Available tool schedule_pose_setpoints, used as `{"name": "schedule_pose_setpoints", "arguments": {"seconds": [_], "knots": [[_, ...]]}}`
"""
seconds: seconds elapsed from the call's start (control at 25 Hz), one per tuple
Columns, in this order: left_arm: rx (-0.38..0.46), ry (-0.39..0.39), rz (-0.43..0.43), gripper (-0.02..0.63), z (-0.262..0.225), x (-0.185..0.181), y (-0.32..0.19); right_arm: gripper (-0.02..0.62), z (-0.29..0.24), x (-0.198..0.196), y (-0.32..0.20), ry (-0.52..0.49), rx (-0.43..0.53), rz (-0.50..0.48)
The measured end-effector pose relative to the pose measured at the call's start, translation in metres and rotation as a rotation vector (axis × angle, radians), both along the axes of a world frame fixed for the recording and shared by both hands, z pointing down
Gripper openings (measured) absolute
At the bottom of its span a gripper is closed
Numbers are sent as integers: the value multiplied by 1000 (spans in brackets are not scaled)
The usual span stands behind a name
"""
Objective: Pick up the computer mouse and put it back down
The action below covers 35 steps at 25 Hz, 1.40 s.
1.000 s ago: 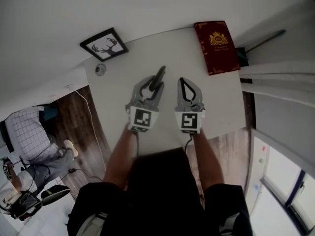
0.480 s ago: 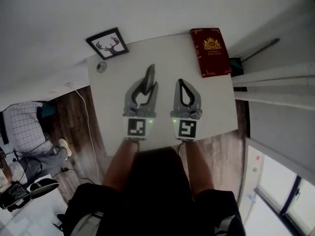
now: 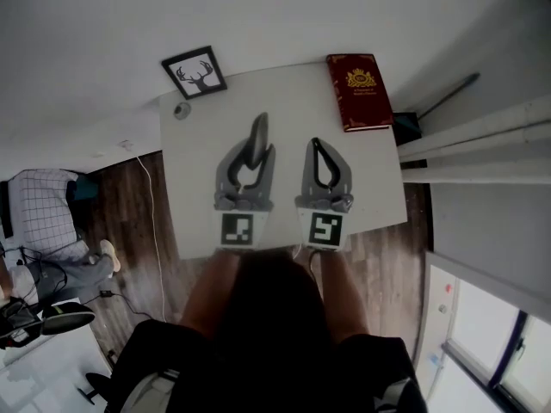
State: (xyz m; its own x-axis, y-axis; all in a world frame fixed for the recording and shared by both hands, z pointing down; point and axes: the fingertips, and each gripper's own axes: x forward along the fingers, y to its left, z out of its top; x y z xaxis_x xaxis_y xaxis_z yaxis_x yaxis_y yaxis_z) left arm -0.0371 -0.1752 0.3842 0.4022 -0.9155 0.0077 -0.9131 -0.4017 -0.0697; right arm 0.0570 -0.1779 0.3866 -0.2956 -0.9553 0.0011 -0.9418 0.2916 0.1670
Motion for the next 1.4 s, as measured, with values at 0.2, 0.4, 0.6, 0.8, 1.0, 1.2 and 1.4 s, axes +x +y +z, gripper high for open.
{"name": "schedule_pose_setpoints", "arguments": {"seconds": [0.2,0.4,0.6,0.8,1.0,1.2,1.4], "knots": [[24,-2,-35,143,-20,3,28,14,-18,-1,29,13,23,-32],[65,0,-39,143,-41,7,49,14,-43,-1,49,-14,81,-47],[41,7,-18,143,-43,6,66,14,-47,-9,64,8,68,-40],[50,-7,6,143,-44,-2,79,14,-50,-16,80,7,58,-10],[68,4,53,143,-49,-12,108,14,-55,-33,113,3,71,14],[92,16,71,143,-64,-31,139,14,-71,-50,148,-7,89,41],[90,40,59,143,-76,-52,171,14,-85,-71,185,12,130,47]]}}
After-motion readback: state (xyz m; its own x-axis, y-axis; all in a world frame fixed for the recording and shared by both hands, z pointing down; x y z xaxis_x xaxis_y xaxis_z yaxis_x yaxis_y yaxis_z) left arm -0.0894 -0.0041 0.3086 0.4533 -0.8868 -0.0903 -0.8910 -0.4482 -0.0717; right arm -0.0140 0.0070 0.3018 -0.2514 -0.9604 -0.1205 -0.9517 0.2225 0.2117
